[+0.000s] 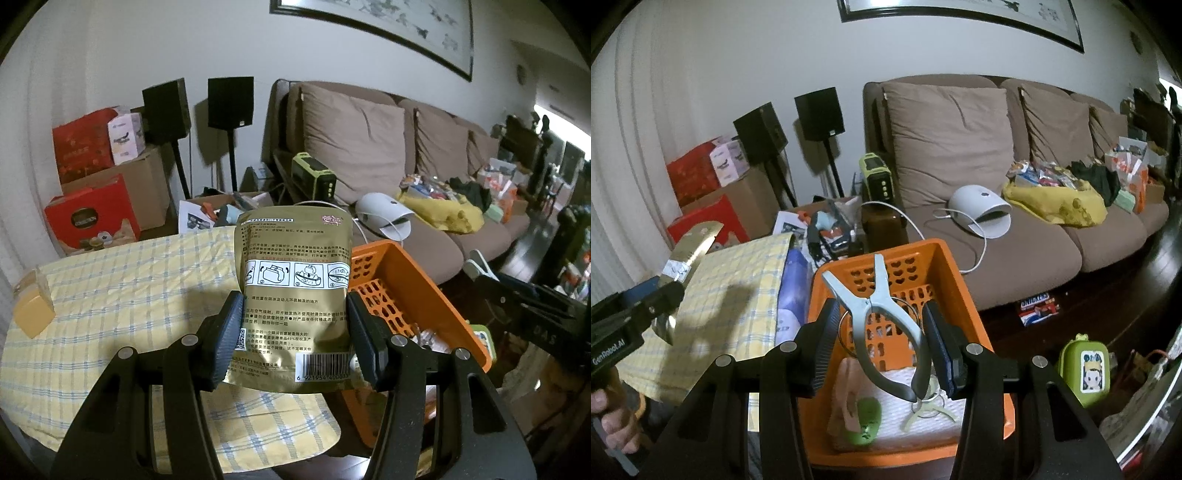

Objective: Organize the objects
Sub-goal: 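Lower the grey clip into the basket while the left gripper carries the pouch over it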

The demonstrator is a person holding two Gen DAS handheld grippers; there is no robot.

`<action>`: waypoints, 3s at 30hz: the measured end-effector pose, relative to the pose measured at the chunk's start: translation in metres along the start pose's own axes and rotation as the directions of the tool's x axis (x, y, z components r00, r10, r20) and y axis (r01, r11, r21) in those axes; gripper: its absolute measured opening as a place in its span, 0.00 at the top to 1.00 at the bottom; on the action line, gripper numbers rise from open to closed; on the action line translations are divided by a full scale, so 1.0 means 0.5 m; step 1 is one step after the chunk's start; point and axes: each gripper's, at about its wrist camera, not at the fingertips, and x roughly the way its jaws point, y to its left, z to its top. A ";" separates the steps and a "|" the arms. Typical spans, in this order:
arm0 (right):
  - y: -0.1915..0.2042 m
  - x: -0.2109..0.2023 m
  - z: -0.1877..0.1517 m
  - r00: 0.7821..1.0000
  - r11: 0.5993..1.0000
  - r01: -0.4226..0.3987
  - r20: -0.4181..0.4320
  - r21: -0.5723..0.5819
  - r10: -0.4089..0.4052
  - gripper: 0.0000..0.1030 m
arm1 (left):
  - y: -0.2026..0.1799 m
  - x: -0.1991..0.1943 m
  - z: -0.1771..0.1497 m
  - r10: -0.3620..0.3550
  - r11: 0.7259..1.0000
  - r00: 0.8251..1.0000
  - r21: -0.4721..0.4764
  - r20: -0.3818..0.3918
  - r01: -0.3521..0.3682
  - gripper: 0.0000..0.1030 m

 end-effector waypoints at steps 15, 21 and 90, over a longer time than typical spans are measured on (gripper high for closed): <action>-0.012 0.000 -0.004 1.000 1.000 0.002 -0.007 0.008 -0.002 0.54 | -0.033 -0.004 0.007 -0.040 0.999 0.999 0.011 0.010 0.040 0.49; -0.038 -0.002 -0.005 1.000 1.000 0.022 -0.007 0.021 -0.021 0.54 | -0.052 0.003 0.003 -0.054 0.998 0.999 0.029 0.001 0.054 0.49; -0.047 0.070 -0.040 0.988 1.000 0.003 -0.154 0.019 0.000 0.54 | -0.034 0.069 -0.024 -0.115 0.988 0.990 -0.109 -0.085 0.106 0.49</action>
